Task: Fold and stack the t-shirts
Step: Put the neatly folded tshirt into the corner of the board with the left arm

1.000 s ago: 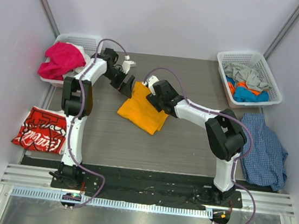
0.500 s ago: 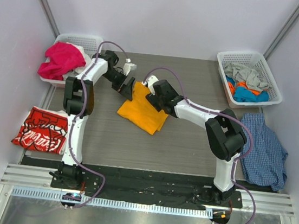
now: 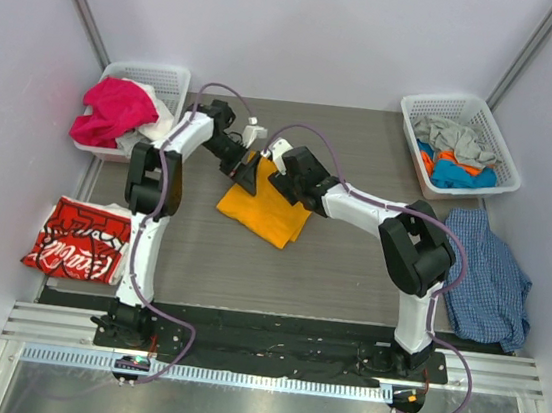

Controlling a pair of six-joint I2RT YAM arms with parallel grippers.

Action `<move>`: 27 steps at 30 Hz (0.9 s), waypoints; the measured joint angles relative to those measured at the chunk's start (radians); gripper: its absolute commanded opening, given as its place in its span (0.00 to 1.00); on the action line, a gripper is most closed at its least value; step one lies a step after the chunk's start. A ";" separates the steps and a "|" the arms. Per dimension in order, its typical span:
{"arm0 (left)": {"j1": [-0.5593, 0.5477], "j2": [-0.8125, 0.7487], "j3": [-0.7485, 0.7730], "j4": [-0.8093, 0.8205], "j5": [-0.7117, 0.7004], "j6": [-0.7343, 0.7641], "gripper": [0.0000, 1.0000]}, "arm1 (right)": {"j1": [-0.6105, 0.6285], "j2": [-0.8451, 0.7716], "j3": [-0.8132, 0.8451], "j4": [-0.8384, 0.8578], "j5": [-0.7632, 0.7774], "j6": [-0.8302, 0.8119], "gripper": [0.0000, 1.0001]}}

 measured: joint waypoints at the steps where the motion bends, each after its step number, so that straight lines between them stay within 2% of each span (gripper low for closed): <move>1: -0.011 0.000 0.000 0.000 0.002 -0.003 0.97 | 0.000 0.000 -0.001 0.001 -0.001 0.000 0.80; 7: -0.036 0.000 -0.010 0.000 0.015 -0.009 0.89 | 0.000 0.000 -0.014 0.011 -0.006 -0.005 0.80; 18: -0.088 -0.003 -0.069 -0.005 0.048 -0.065 0.63 | 0.000 0.000 -0.045 0.024 -0.017 -0.013 0.80; 24: -0.129 -0.003 -0.103 -0.001 0.043 -0.131 0.42 | 0.000 0.000 -0.069 0.029 -0.016 -0.026 0.80; 27: -0.141 -0.003 -0.116 0.004 0.028 -0.157 0.28 | 0.000 -0.003 -0.078 0.030 -0.016 -0.028 0.80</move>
